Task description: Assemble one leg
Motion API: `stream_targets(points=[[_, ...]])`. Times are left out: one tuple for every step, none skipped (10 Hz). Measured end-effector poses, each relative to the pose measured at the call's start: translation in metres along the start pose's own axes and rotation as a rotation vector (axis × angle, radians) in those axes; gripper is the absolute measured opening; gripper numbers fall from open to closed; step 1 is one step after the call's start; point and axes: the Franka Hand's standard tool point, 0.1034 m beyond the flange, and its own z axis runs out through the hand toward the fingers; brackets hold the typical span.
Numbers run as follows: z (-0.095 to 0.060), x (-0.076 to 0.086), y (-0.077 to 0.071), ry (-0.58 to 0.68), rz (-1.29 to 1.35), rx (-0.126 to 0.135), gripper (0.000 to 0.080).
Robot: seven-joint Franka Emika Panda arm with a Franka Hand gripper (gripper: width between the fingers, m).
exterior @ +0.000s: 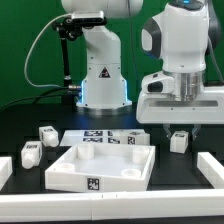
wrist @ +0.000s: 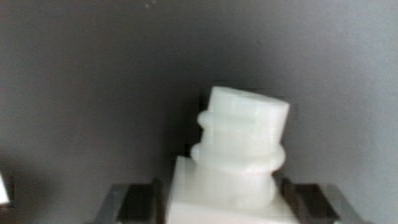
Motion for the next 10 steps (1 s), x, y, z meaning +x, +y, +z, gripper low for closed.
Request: stream_targets(points=[[0.0,-0.001,0.0,-0.001,0.001,-0.001,0.031],[0.001,-0.001,0.0,-0.001,-0.002,-0.001,0.041],[-0.004,0.001,0.004,-0.018,-0.036,-0.007,0.0578],[-0.023,0.012,0.016,-0.036,-0.059,-0.01,0.0578],[-0.045,0.026,0.032,-0.04,-0.07,-0.005,0.0637],[-0.061,0.035,0.047,-0.056,-0.089,-0.002,0.0646],[-0.075,0.044,0.059,-0.081,-0.104,0.0,0.0646],[-0.099,0.062,0.075,-0.083,-0.119,0.009,0.0649],[-0.1,0.066,0.073,-0.058,-0.103,0.01,0.0649],[-0.095,0.062,0.07,-0.069,-0.114,0.008,0.0649]])
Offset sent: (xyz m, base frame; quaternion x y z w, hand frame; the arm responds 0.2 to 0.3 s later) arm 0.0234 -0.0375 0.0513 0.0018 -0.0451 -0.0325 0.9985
